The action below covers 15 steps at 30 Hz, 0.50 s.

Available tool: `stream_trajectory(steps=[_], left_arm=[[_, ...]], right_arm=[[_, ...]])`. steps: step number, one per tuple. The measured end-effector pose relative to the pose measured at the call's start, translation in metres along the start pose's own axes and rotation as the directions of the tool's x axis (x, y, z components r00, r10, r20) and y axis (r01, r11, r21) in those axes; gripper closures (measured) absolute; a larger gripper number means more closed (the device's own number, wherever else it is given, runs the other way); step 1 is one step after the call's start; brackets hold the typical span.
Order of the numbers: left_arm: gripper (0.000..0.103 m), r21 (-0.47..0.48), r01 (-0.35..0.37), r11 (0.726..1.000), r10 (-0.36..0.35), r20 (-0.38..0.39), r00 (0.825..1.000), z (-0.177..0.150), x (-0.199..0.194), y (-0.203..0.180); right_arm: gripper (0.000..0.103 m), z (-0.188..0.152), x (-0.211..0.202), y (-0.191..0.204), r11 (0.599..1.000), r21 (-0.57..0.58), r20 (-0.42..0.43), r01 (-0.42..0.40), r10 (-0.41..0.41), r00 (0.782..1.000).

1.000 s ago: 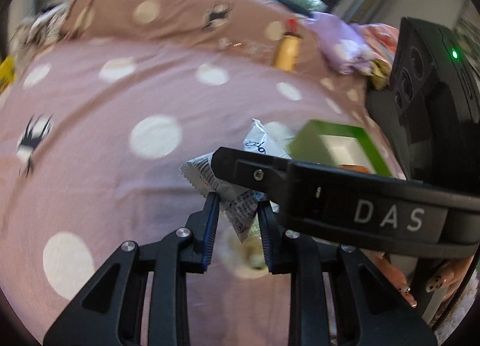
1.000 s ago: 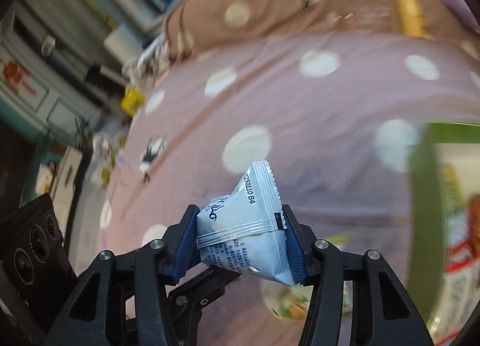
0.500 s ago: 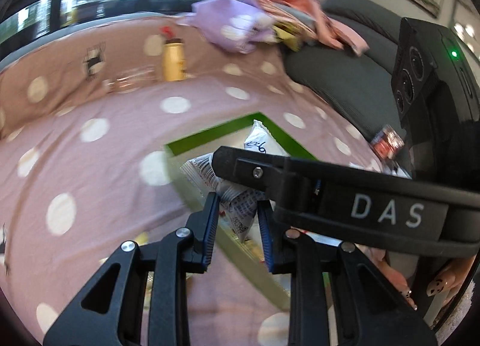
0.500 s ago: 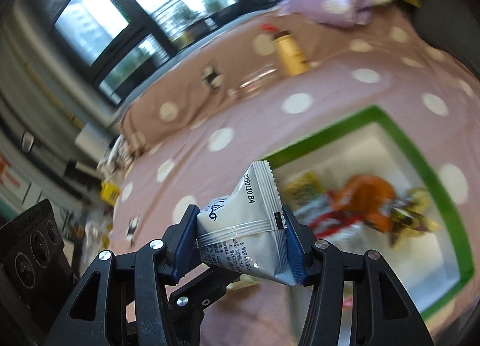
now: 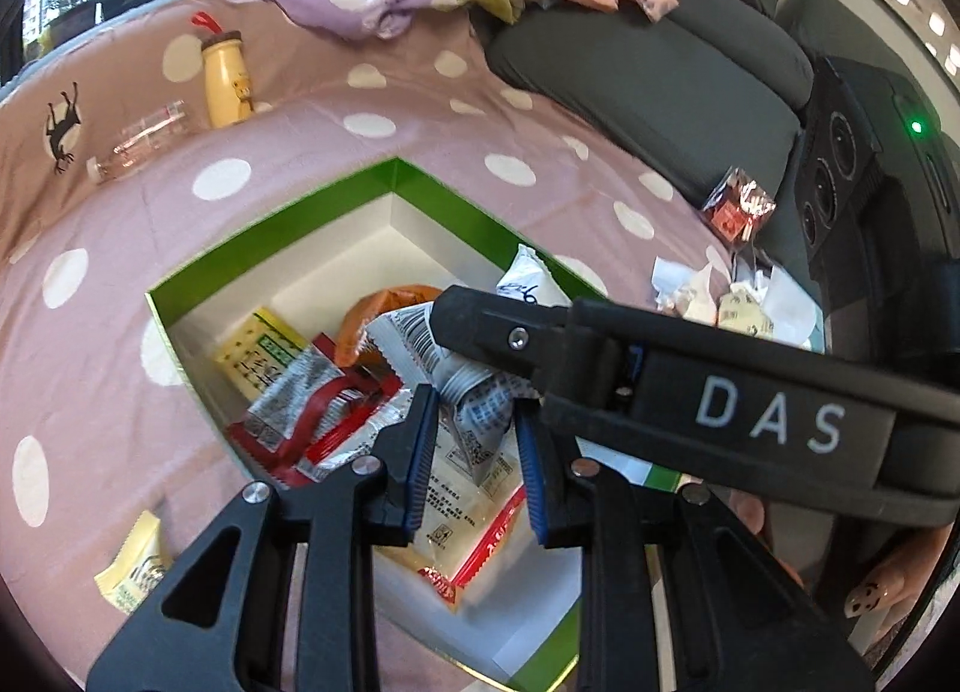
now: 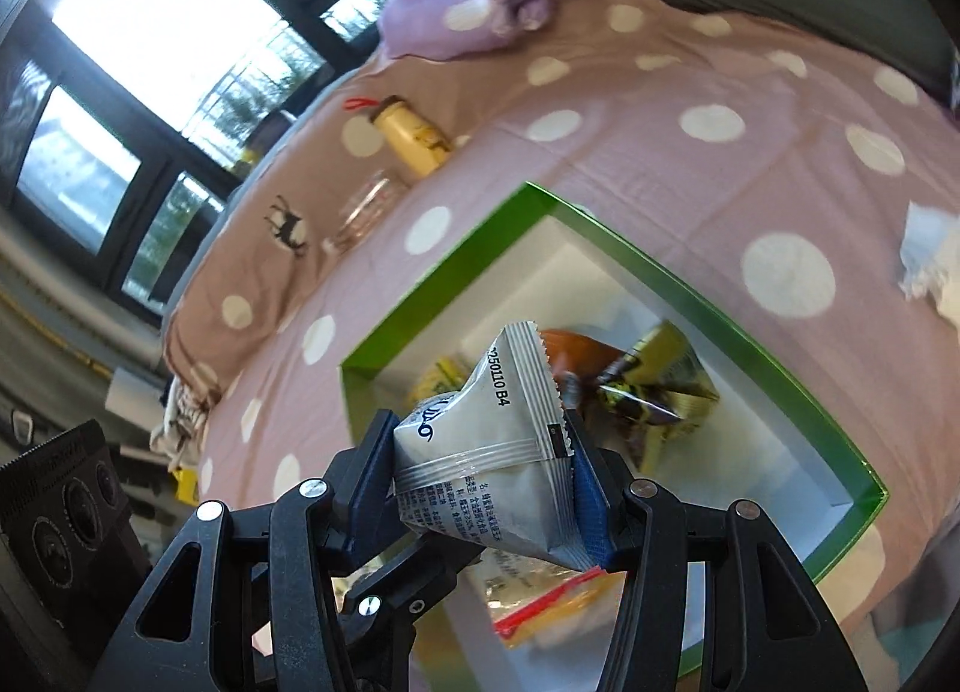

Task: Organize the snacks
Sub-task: 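Carry the white packet into the green box and open the left tool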

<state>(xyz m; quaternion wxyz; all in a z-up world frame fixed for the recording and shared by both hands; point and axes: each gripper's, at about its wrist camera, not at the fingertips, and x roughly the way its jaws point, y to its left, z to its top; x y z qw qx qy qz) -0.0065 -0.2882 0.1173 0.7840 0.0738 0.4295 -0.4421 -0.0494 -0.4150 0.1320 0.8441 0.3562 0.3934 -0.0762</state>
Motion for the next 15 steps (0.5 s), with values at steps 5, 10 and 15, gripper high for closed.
stream_trajectory(steps=[5,10,15], left_arm=[[0.077,-0.033,0.028,0.999,-0.029,-0.033,0.999,-0.001,0.016,0.003],[0.077,-0.052,0.042,0.998,-0.045,-0.051,0.998,-0.004,0.024,0.003],[0.077,-0.076,0.051,0.996,-0.056,-0.064,0.996,-0.005,0.027,0.004]], right_arm=[[0.047,0.000,0.008,-0.009,0.999,0.011,-0.014,0.040,-0.040,0.999],[0.047,-0.003,0.011,-0.015,0.997,0.017,-0.024,0.073,-0.072,0.997],[0.047,-0.005,0.013,-0.017,0.996,0.023,-0.029,0.081,-0.080,0.996]])
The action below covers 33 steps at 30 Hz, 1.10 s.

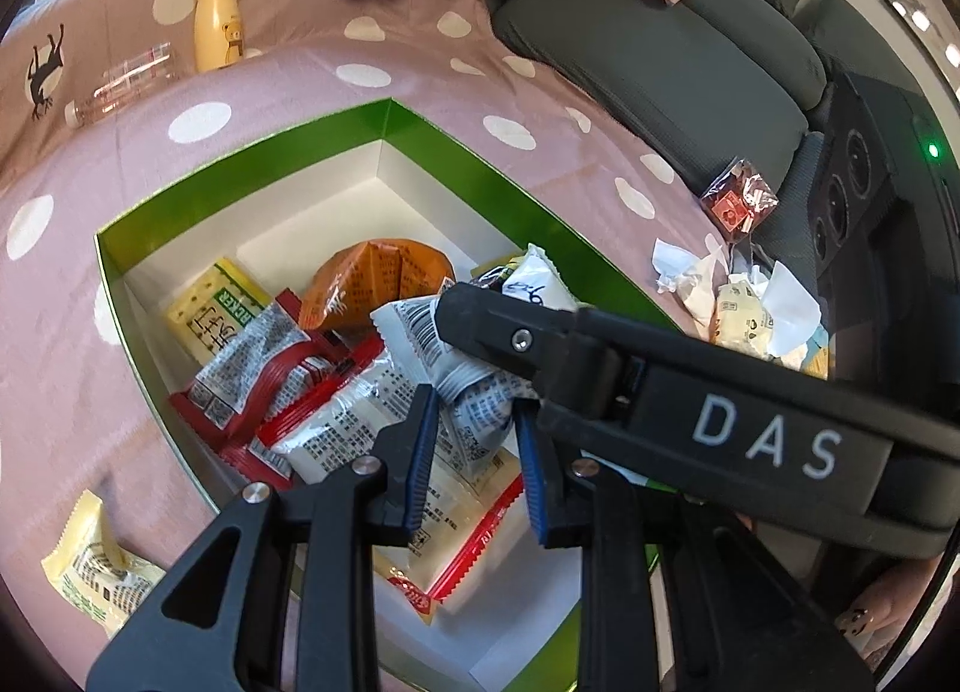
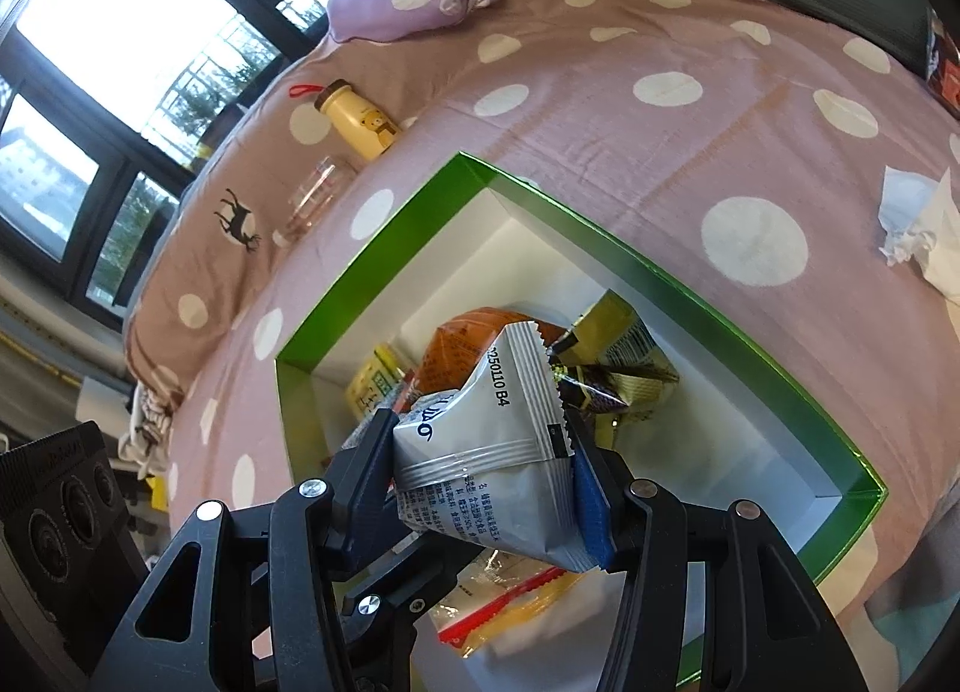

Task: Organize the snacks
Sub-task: 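Carry the white packet into the green box and open the left tool, then move the right tool down to the yellow-green packet on the bedspread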

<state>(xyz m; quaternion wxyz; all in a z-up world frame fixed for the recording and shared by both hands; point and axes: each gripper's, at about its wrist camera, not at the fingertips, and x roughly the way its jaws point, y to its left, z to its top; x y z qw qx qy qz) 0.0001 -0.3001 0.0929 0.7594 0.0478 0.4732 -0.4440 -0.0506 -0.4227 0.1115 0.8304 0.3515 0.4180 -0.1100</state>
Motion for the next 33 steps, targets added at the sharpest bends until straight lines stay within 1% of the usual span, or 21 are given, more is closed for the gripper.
stream_trajectory(steps=[1,4,6,8,9,10,15,18,21,22,23,27,28,30,33], left_arm=[[0.078,-0.002,0.000,1.000,0.000,0.000,1.000,0.000,0.000,0.000],[0.076,0.001,-0.018,1.000,0.018,0.018,1.000,-0.001,-0.008,0.000],[0.072,-0.010,-0.028,1.000,0.028,0.027,0.999,-0.002,-0.015,0.003],[0.069,-0.025,-0.033,0.999,0.035,0.044,0.998,-0.004,-0.027,0.008],[0.064,-0.035,-0.040,0.999,0.042,0.057,0.997,-0.006,-0.036,0.011],[0.057,-0.044,-0.051,0.998,0.054,0.069,0.996,-0.008,-0.043,0.014],[0.044,-0.091,-0.108,0.990,0.119,0.132,0.984,-0.017,-0.080,0.032],[0.036,-0.154,-0.145,0.977,0.170,0.159,0.973,-0.026,-0.101,0.049],[0.034,-0.219,-0.196,0.956,0.236,0.173,0.956,-0.038,-0.118,0.069],[0.032,-0.248,-0.210,0.946,0.257,0.174,0.951,-0.043,-0.124,0.077],[0.031,-0.266,-0.215,0.940,0.267,0.176,0.948,-0.047,-0.127,0.082],[0.024,-0.360,-0.229,0.904,0.309,0.180,0.934,-0.069,-0.140,0.111],[0.024,-0.388,-0.239,0.890,0.326,0.175,0.929,-0.075,-0.142,0.121],[0.024,-0.417,-0.248,0.875,0.339,0.160,0.927,-0.084,-0.141,0.131],[0.024,-0.466,-0.230,0.854,0.322,0.128,0.938,-0.101,-0.131,0.147]], right_arm=[[0.047,0.000,-0.001,0.000,1.000,0.003,0.000,-0.004,0.004,1.000],[0.041,-0.001,-0.005,0.001,1.000,-0.003,0.002,-0.013,0.013,1.000],[0.029,-0.002,-0.010,0.004,1.000,-0.011,0.005,-0.020,0.020,1.000],[0.024,-0.003,-0.018,0.009,1.000,-0.023,0.019,-0.018,0.018,1.000],[0.023,-0.003,-0.023,0.012,0.999,-0.031,0.026,-0.017,0.018,1.000],[0.022,-0.003,-0.028,0.016,0.999,-0.043,0.033,-0.019,0.021,0.999],[0.020,-0.008,-0.043,0.038,0.994,-0.093,0.049,-0.054,0.058,0.997],[0.019,-0.013,-0.047,0.052,0.988,-0.122,0.037,-0.099,0.104,0.994],[0.018,-0.020,-0.045,0.068,0.975,-0.149,0.001,-0.164,0.166,0.986],[0.018,-0.021,-0.044,0.073,0.972,-0.155,-0.010,-0.178,0.178,0.984],[0.018,-0.024,-0.042,0.079,0.968,-0.164,-0.023,-0.191,0.190,0.982],[0.018,-0.036,-0.027,0.104,0.953,-0.204,-0.077,-0.222,0.211,0.975],[0.018,-0.040,-0.020,0.110,0.950,-0.214,-0.101,-0.227,0.209,0.973],[0.018,-0.049,-0.004,0.123,0.943,-0.238,-0.153,-0.230,0.198,0.968],[0.018,-0.062,0.023,0.141,0.930,-0.290,-0.221,-0.228,0.167,0.961]])
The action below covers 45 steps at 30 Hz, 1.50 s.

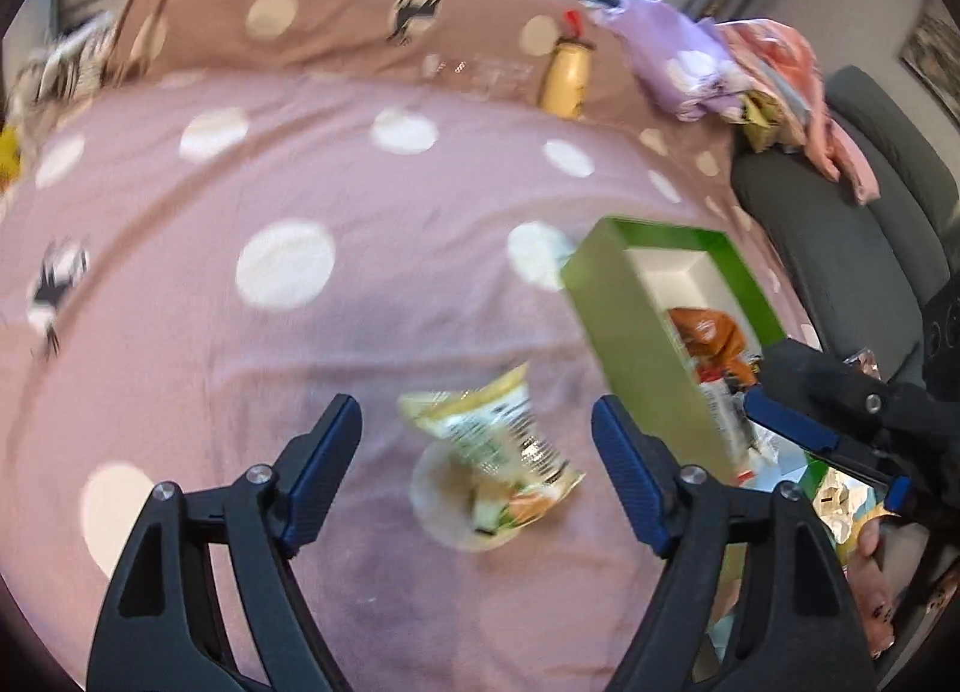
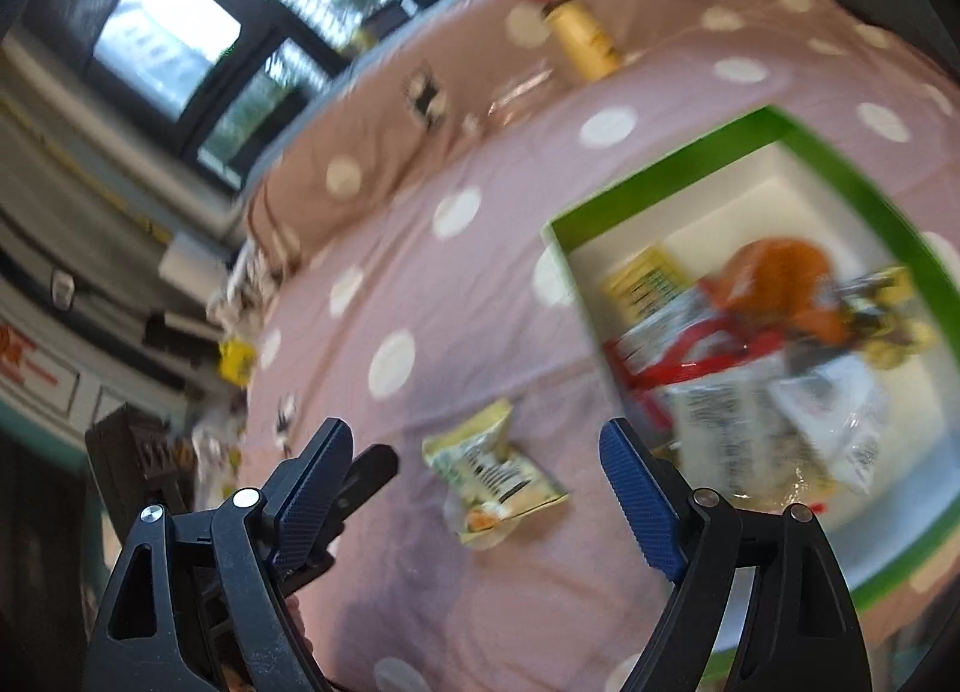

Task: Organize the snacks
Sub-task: 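Move the right tool down to the yellow-green packet on the bedspread, then grasp the yellow-green packet with the right tool and lift it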

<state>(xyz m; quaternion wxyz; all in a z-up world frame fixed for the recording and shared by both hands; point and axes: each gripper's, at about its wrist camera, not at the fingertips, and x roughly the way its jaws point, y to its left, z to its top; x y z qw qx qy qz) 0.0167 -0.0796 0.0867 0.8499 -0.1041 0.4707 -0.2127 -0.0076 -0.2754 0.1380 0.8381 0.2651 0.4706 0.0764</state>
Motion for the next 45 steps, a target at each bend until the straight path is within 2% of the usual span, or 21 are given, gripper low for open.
stream_trajectory(steps=[4,7,11,14,16,17,23,32,40,42,45], left_arm=[[0.025,-0.063,0.039,0.997,-0.043,-0.063,0.997,-0.015,0.023,0.016],[0.026,-0.083,0.055,0.995,-0.062,-0.088,0.994,-0.022,0.034,0.018],[0.029,-0.074,0.078,0.994,-0.085,-0.095,0.992,-0.026,0.041,0.016],[0.031,-0.084,0.086,0.993,-0.093,-0.086,0.992,-0.027,0.042,0.019],[0.039,-0.087,0.086,0.992,-0.094,-0.081,0.992,-0.026,0.043,0.019],[0.040,-0.090,0.089,0.992,-0.097,-0.081,0.992,-0.027,0.044,0.020],[0.047,-0.102,0.125,0.987,-0.133,-0.081,0.988,-0.027,0.048,0.019],[0.066,-0.092,0.178,0.980,-0.187,-0.097,0.978,-0.030,0.053,0.009],[0.076,-0.065,0.175,0.982,-0.180,-0.088,0.980,-0.032,0.049,0.005],[0.076,-0.050,0.162,0.986,-0.165,-0.085,0.983,-0.031,0.045,0.002],[0.077,-0.027,0.141,0.990,-0.143,-0.079,0.987,-0.031,0.039,-0.002]], right_arm=[[0.018,-0.005,0.043,0.008,0.999,-0.036,-0.107,-0.006,0.002,0.994],[0.019,-0.011,0.055,0.019,0.994,-0.107,-0.108,0.033,-0.045,0.993],[0.032,-0.016,0.067,0.027,0.991,-0.129,-0.165,-0.031,0.009,0.986],[0.038,-0.020,0.078,0.028,0.987,-0.158,-0.180,0.020,-0.049,0.982],[0.041,-0.020,0.086,0.024,0.988,-0.150,-0.200,0.029,-0.059,0.978],[0.041,-0.020,0.089,0.022,0.989,-0.145,-0.207,0.028,-0.059,0.977],[0.041,-0.019,0.095,0.015,0.991,-0.132,-0.225,0.019,-0.048,0.973],[0.041,-0.021,0.104,0.005,0.996,-0.093,-0.251,0.000,-0.024,0.968],[0.041,-0.024,0.107,0.006,0.996,-0.085,-0.247,-0.036,0.014,0.969],[0.048,-0.025,0.104,0.008,0.995,-0.089,-0.242,-0.046,0.023,0.970],[0.051,-0.027,0.100,0.012,0.994,-0.089,-0.243,-0.063,0.040,0.969]])
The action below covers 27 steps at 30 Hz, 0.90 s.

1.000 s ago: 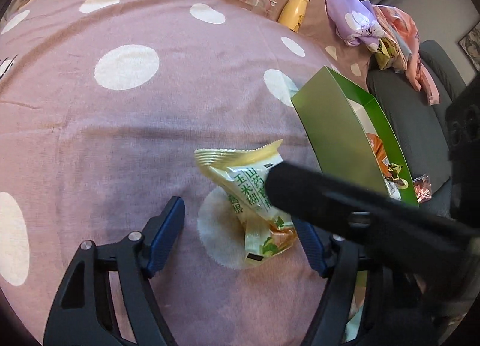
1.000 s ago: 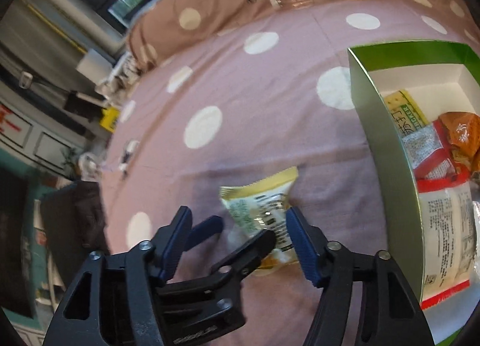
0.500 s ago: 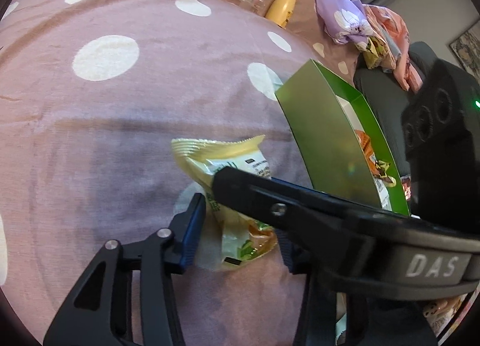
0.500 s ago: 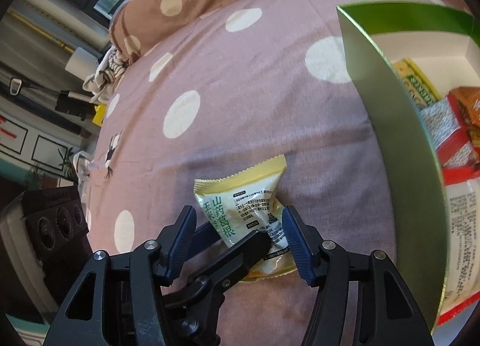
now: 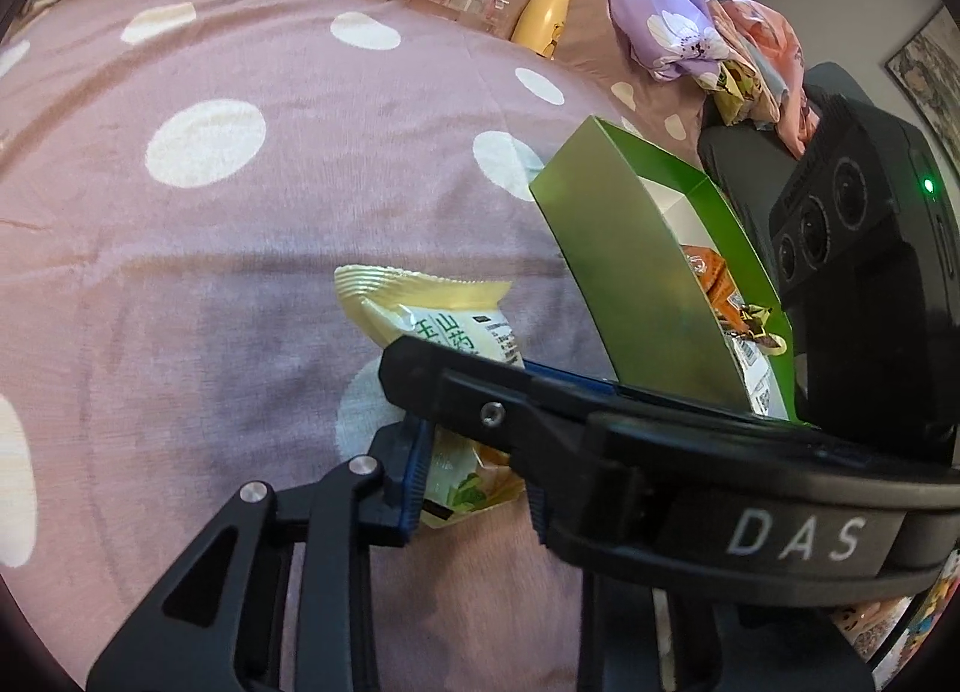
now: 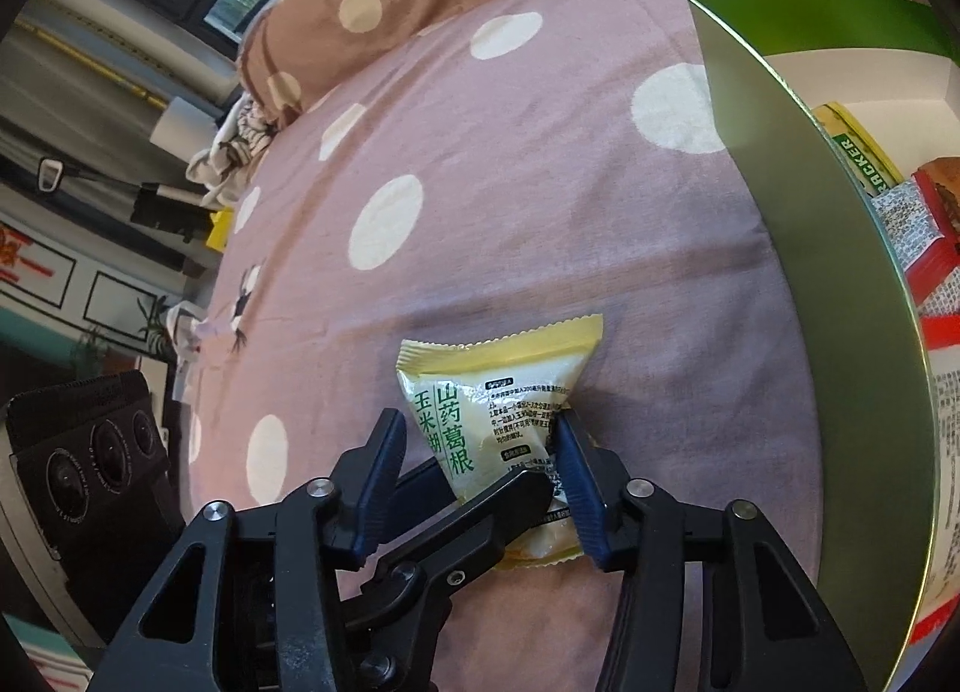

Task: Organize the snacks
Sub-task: 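Grasp the yellow-green packet with the right tool and lift it, then carry the yellow-green packet over the green box and lower it inside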

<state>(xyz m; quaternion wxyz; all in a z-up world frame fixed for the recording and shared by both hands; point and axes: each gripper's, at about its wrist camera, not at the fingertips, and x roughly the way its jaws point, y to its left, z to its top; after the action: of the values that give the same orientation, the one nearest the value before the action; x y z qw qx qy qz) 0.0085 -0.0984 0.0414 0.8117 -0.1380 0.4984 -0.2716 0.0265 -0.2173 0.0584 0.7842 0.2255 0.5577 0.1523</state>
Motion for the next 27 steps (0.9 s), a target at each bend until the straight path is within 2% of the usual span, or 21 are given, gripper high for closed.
stream_trajectory(steps=[4,12,22,27], left_arm=[[0.078,0.039,-0.037,0.999,0.037,0.026,0.999,-0.001,-0.013,-0.009],[0.078,0.092,-0.068,0.993,0.058,0.108,0.992,0.002,-0.048,-0.027],[0.078,0.168,-0.099,0.981,0.059,0.229,0.972,0.001,-0.095,-0.063],[0.078,0.198,-0.100,0.975,0.047,0.257,0.965,-0.001,-0.109,-0.076]], right_arm=[[0.052,-0.004,-0.010,0.013,1.000,-0.028,0.022,0.003,-0.002,1.000],[0.052,-0.009,-0.044,0.039,0.997,-0.079,0.104,-0.025,0.033,0.994],[0.052,-0.020,-0.099,0.066,0.989,-0.137,0.232,-0.055,0.086,0.969],[0.052,-0.025,-0.120,0.070,0.988,-0.145,0.272,-0.054,0.093,0.958]])
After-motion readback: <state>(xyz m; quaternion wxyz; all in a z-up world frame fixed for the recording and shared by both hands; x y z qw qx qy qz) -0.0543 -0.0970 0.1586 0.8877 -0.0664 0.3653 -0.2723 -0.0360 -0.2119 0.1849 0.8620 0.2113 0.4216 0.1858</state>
